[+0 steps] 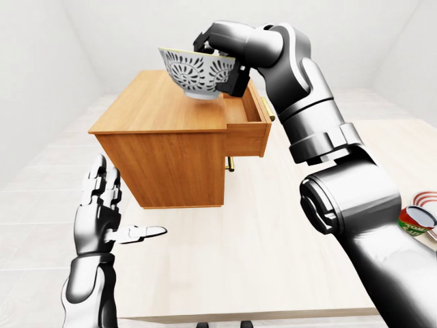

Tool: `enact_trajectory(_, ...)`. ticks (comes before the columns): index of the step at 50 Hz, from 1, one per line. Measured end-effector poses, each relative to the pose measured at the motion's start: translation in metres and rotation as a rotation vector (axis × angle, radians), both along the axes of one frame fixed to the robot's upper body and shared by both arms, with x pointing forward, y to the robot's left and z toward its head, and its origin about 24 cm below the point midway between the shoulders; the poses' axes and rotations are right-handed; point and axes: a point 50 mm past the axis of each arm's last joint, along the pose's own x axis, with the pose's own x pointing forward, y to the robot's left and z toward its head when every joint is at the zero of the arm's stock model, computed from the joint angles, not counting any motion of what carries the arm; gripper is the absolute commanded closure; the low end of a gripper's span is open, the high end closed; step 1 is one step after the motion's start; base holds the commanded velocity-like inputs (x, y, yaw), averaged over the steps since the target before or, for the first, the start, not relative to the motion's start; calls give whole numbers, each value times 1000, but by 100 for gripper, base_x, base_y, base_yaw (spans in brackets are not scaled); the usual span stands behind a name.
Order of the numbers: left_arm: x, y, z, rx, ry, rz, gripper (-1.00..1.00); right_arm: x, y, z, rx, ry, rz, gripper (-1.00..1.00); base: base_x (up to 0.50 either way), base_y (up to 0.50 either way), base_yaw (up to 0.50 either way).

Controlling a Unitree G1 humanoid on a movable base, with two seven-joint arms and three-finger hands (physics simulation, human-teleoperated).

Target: Put the bowl on top of the cabinet.

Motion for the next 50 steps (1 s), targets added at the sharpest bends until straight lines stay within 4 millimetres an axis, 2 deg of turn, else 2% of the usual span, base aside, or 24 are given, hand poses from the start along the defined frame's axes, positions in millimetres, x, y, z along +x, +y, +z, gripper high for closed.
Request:
enact_trajectory(20,1,3,-5,-6,19,13,-100,4,11,-9,66,36,15,100,0,0,0)
enact_trajectory(50,1,8,-8,-13,32,23,-100,-1,34,-6,139,8,51,100,0,0,0)
